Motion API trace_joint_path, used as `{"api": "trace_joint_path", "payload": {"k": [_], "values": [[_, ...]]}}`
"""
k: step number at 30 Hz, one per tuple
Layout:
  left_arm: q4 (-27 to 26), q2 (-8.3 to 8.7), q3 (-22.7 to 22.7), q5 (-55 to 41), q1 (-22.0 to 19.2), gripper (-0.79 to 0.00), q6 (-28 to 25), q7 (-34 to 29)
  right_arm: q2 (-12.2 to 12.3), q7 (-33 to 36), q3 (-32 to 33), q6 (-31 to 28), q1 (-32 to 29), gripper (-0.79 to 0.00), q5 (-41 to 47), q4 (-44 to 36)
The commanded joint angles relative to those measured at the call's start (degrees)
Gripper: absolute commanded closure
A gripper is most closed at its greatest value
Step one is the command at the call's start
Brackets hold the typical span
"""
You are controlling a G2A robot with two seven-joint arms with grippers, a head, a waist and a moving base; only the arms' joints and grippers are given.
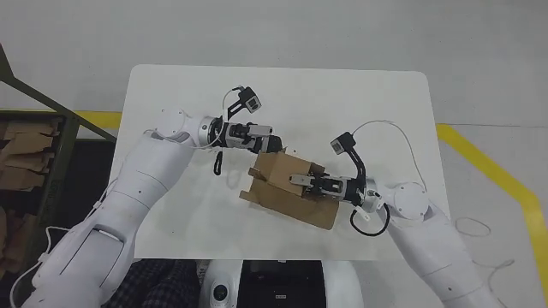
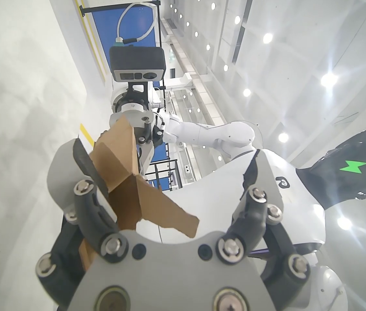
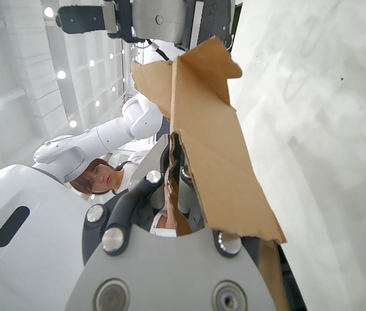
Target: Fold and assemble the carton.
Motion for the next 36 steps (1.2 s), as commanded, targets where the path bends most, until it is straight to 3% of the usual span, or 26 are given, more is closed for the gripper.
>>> {"api": "trace_joint_path", "payload": {"k": [1, 24, 36], "values": [[-0.11, 0.09, -0.46, -0.01, 0.26, -0.785, -0.04, 0.05, 0.09, -0.63, 0.68, -0.07, 0.04, 0.0, 0.28, 0.4], [-3.49, 0.18, -1.82, 0.69, 2.4, -0.785, 0.96, -0.95, -0.06, -10.05, 3.31, 0.66, 1.1, 0.0, 0.42, 3.13], [-2.08, -0.57, -0.58, 1.18, 1.47, -0.785, 0.93, -0.93, -0.24, -13.63, 3.93, 0.1, 0.26, 0.0, 0.03, 0.57]]}}
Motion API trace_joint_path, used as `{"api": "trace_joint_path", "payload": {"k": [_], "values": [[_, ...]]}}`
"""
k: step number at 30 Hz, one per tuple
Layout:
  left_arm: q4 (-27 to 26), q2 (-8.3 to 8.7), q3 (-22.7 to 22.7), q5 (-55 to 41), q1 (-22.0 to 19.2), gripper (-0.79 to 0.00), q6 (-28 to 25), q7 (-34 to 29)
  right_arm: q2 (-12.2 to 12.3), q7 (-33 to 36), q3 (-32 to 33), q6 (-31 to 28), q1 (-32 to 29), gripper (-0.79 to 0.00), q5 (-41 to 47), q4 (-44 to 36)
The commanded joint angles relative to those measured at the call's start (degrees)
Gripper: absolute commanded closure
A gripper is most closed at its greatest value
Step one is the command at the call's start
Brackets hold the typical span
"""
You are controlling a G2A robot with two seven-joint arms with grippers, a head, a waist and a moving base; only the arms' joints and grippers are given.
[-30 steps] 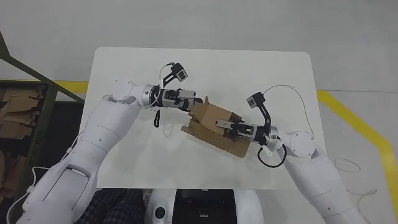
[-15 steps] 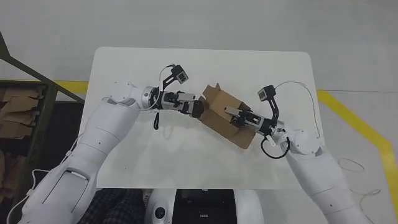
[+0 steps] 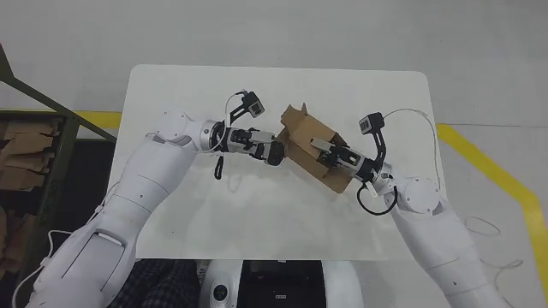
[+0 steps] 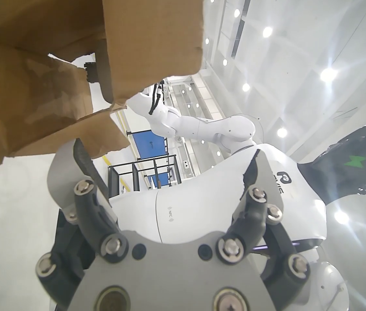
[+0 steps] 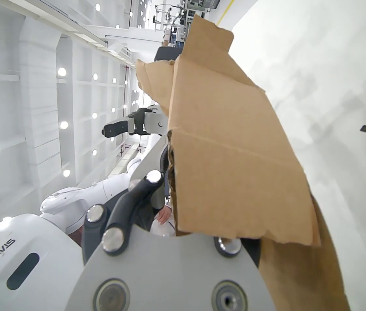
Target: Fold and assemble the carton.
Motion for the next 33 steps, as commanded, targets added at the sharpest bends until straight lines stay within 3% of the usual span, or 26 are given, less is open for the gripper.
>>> {"api": "trace_joint_path", "payload": {"k": [1, 33], "values": [[0.32, -0.13, 0.17, 0.07, -0.19, -0.785, -0.09, 0.09, 0.01, -0.39, 0.15, -0.04, -0.39, 0.0, -0.02, -0.8], [2.3, -0.94, -0.55, -0.3, -0.81, -0.785, 0.47, -0.47, -0.52, -1.32, -2.46, 0.11, -1.65, 0.0, -2.93, -3.25]]}}
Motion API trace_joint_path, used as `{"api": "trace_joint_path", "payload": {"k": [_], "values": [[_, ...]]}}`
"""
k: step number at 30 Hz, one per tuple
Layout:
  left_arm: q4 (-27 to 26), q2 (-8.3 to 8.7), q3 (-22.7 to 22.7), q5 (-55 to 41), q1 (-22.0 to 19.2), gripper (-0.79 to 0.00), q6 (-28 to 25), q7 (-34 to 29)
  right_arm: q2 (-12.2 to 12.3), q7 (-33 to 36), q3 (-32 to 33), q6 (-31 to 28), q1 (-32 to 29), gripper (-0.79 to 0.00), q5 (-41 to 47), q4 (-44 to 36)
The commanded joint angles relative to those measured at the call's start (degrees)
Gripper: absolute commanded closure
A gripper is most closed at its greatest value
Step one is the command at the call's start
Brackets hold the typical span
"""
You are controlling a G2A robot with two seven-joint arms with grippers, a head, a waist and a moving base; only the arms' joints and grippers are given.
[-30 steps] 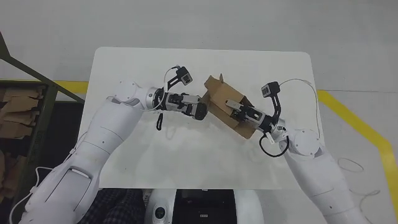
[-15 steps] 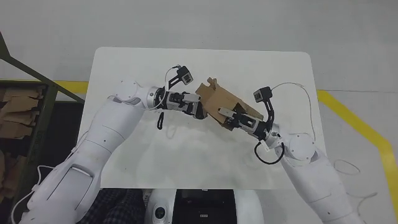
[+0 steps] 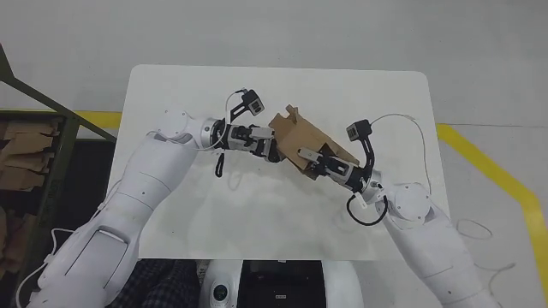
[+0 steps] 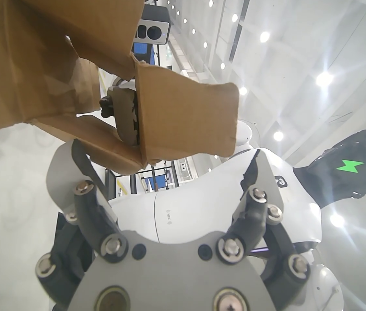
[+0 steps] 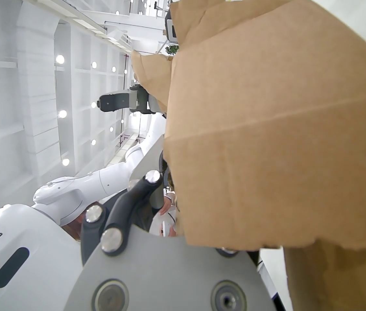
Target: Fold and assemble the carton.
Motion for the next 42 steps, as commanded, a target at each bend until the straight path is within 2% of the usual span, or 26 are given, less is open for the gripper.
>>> {"api": "trace_joint_path", "payload": {"k": [1, 8, 16, 26, 34, 42], "values": [[-0.05, 0.01, -0.15, 0.02, 0.09, -0.785, 0.02, -0.02, -0.02, -0.3, 0.12, -0.15, 0.06, 0.0, 0.0, 0.05], [0.31, 0.06, -0.79, -0.11, 0.4, -0.785, 0.12, -0.12, 0.02, -1.22, 1.36, -0.53, 0.6, 0.0, 0.02, 0.89], [1.03, 0.67, -3.38, -0.86, 1.47, -0.785, -0.07, 0.06, 0.45, 1.51, 3.86, -1.17, 0.85, 0.0, 1.64, 2.59], [1.43, 1.72, -7.67, -0.77, 3.14, -0.785, -1.97, 1.97, 1.16, 11.86, 5.82, -6.64, 1.28, 0.0, 4.66, 4.2], [1.34, 1.26, -6.33, -0.21, 3.03, -0.785, -1.35, 1.8, 1.51, 18.09, 5.43, -9.78, 1.13, 0.0, 6.01, 3.23], [0.58, 0.53, -4.24, -0.45, 2.54, -0.785, -0.18, 0.81, 1.54, 19.08, 4.28, -9.97, 1.5, 0.0, 5.65, 3.06]]}}
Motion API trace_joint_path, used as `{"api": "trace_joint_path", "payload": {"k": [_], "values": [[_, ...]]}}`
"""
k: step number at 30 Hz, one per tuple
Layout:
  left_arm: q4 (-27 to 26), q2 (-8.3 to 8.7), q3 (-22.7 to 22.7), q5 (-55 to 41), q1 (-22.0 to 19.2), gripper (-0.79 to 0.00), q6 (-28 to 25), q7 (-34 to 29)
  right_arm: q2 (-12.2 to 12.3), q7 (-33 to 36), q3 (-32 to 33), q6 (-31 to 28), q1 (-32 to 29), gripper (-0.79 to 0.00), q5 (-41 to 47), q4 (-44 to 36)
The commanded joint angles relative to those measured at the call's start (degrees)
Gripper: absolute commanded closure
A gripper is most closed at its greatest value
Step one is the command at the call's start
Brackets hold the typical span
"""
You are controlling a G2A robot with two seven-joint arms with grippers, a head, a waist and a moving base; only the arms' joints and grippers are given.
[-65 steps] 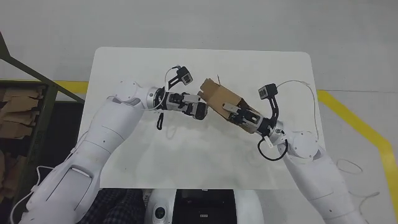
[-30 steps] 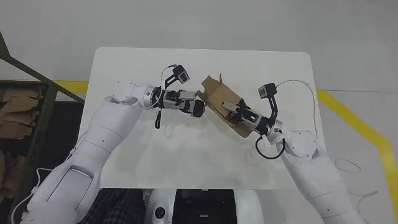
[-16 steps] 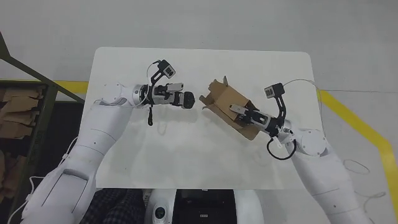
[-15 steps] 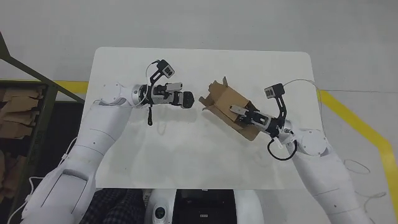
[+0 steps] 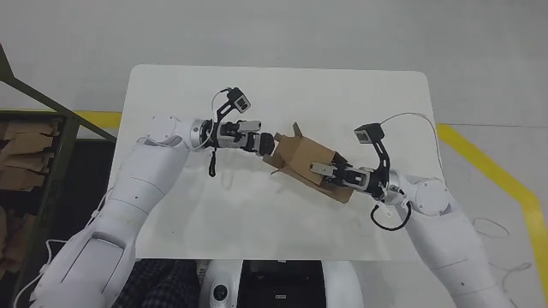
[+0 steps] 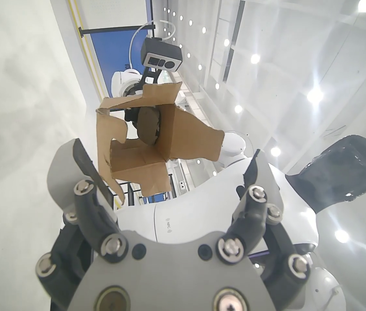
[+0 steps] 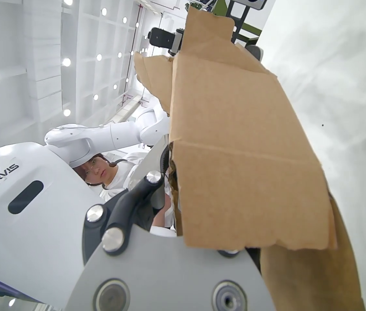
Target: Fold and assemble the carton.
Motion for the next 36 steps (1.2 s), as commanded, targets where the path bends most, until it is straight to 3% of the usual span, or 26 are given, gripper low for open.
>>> {"api": "trace_joint_path", "payload": {"k": [1, 36], "values": [[-0.11, -0.14, 0.39, -0.08, -0.14, -0.785, 0.23, -0.41, 0.0, -0.35, -0.13, 0.16, 0.09, 0.0, -0.13, 0.11], [-0.12, -1.83, 3.0, -0.63, -2.08, -0.785, 1.71, -2.42, -0.28, -2.66, -4.1, 1.03, 1.54, 0.0, -0.9, 0.49]]}}
